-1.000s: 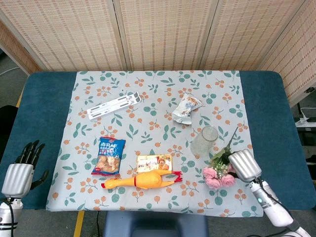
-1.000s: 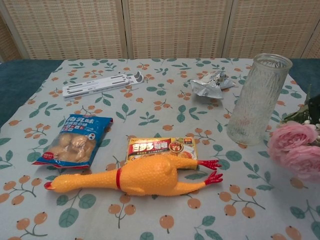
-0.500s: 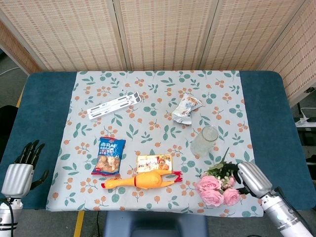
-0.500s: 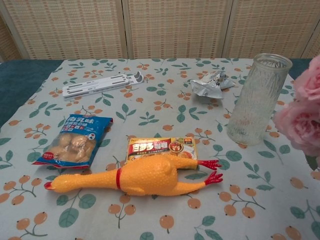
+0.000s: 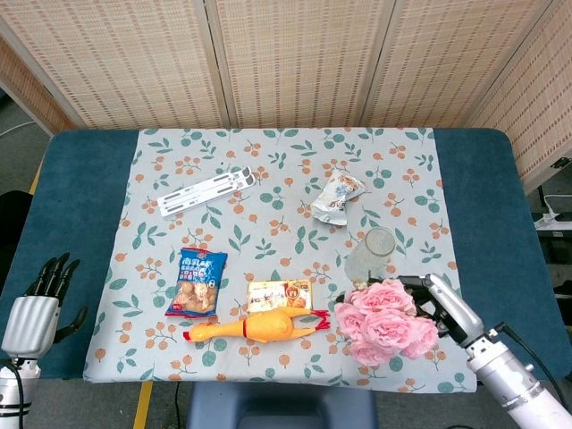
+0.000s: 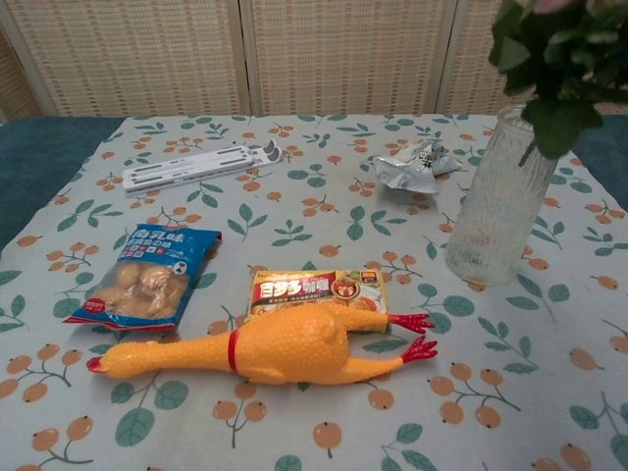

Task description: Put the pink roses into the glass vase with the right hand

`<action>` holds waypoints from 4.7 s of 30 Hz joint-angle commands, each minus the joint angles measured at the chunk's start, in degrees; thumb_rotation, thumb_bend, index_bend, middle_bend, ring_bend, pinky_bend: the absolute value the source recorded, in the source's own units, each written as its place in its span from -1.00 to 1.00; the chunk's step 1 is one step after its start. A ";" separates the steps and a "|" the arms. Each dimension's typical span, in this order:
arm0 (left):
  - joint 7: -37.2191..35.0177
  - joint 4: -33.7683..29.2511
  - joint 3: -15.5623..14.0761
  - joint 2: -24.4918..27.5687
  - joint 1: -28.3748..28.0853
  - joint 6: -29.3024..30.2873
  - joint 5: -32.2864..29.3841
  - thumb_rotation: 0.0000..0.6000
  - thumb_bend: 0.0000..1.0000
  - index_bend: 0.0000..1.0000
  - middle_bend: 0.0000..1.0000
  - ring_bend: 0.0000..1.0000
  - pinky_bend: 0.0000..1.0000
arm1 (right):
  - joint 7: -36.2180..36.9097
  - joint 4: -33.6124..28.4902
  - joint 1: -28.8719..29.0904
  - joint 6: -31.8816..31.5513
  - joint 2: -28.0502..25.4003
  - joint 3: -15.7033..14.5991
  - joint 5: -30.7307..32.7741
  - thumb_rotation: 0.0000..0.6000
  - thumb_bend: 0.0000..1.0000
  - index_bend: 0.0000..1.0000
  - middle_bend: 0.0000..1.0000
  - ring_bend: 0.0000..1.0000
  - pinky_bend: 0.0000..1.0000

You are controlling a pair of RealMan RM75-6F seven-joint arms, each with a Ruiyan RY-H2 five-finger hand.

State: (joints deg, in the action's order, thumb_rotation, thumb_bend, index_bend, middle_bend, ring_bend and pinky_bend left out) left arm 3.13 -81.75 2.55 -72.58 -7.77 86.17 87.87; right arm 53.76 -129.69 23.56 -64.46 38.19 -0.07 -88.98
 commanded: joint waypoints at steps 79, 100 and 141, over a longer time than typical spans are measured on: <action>0.26 0.05 -0.14 -0.10 -0.27 -0.69 -0.09 1.00 -0.33 -0.86 -1.00 -0.97 -0.30 | 18.80 18.56 -2.55 1.09 12.03 7.99 5.95 1.00 0.22 0.77 0.50 0.56 1.00; 0.37 0.20 -0.20 -0.21 -0.36 -0.89 -0.08 1.00 -0.33 -0.86 -1.00 -0.97 -0.30 | 19.44 25.52 0.95 9.25 17.23 10.35 11.73 1.00 0.19 0.01 0.50 0.54 1.00; 0.36 1.06 -0.04 -0.57 -0.39 -1.25 -0.79 1.00 -0.33 -0.86 -1.00 -0.97 -0.31 | -47.48 54.21 -19.75 -33.69 36.75 6.91 -7.26 1.00 -0.89 -1.00 -0.89 -1.00 -0.50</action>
State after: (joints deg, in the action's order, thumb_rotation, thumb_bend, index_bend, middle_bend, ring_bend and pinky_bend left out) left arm 3.50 -80.70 2.51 -73.14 -8.17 84.93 87.11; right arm 33.22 -84.57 10.43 -84.66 64.21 3.22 -97.75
